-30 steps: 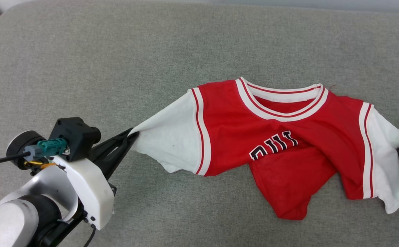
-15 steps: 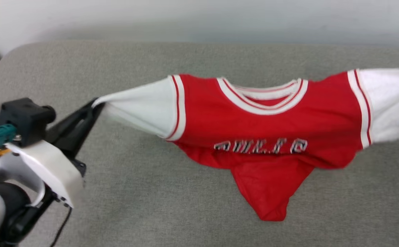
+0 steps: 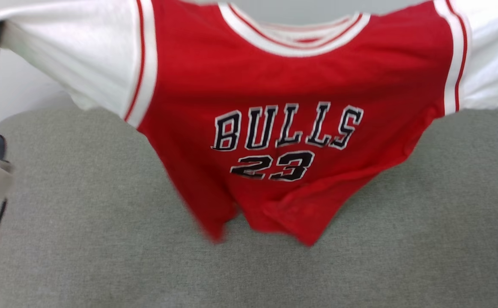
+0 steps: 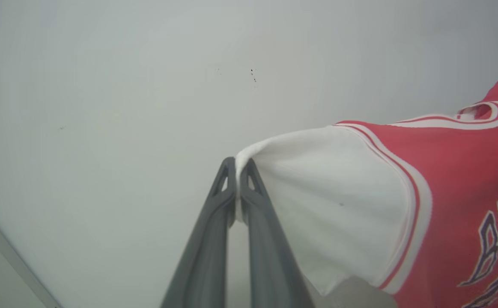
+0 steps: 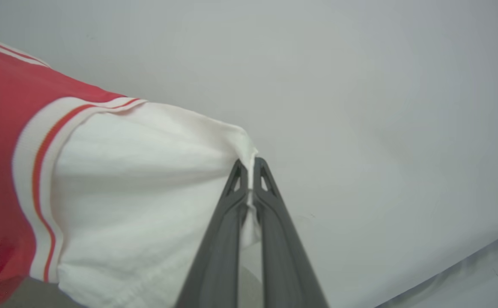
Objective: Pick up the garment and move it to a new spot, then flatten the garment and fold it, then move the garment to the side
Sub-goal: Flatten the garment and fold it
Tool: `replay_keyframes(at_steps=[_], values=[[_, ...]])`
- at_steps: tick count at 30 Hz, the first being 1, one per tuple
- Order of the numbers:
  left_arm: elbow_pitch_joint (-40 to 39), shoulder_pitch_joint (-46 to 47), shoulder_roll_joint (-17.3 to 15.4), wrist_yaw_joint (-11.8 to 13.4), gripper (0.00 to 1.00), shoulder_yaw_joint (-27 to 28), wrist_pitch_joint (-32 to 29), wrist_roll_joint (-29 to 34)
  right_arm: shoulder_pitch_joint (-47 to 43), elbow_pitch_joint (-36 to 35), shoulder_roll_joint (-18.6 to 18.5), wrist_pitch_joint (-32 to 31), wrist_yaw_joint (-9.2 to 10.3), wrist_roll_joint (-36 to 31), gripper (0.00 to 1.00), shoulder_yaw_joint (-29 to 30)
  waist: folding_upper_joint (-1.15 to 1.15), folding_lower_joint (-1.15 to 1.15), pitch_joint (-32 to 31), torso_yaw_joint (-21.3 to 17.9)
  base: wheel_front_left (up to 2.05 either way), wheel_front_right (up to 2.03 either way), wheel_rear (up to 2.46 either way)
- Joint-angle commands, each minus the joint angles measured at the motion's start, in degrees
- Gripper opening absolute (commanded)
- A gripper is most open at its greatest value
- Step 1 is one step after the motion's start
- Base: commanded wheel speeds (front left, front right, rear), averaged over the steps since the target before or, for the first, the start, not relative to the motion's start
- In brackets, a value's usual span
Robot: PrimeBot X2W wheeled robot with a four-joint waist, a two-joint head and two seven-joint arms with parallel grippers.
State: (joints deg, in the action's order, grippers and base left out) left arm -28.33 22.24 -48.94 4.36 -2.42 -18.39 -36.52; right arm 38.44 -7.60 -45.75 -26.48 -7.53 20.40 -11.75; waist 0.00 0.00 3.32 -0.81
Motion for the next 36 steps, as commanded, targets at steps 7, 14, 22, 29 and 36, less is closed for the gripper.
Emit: replay_keyframes(at_steps=[7,14,22,29,36], values=[[-1.35,4.51,-3.17,0.41,0.00,4.37,-0.55,-0.74,4.21,-3.07,0.70,-0.15,0.07,0.65,0.00,1.60,0.00,0.00,-1.20,-1.68,0.00,0.00,0.00],[1.46,10.17,-4.53,-1.14,0.00,5.05,-0.01,-1.63,8.41,-2.70,1.65,1.28,0.07,1.84,0.00,1.61,0.00,0.00,1.86,-2.91,0.00,0.00,0.00],[6.70,21.65,-5.24,-3.53,0.00,2.67,1.50,-0.95,16.87,-1.64,3.90,2.64,0.07,3.72,0.00,2.86,0.00,0.00,11.91,-3.61,0.00,0.00,0.00],[15.66,39.35,-2.93,-7.50,0.00,-3.15,4.04,1.43,29.09,4.15,5.43,4.02,0.07,2.25,0.00,2.04,0.00,0.00,22.45,-3.27,0.00,0.00,0.00],[29.89,61.76,2.33,-10.01,0.00,-9.76,8.74,6.74,45.17,14.41,8.77,7.74,0.07,-1.62,0.00,1.55,0.00,0.00,30.70,-2.22,0.00,0.00,0.00]])
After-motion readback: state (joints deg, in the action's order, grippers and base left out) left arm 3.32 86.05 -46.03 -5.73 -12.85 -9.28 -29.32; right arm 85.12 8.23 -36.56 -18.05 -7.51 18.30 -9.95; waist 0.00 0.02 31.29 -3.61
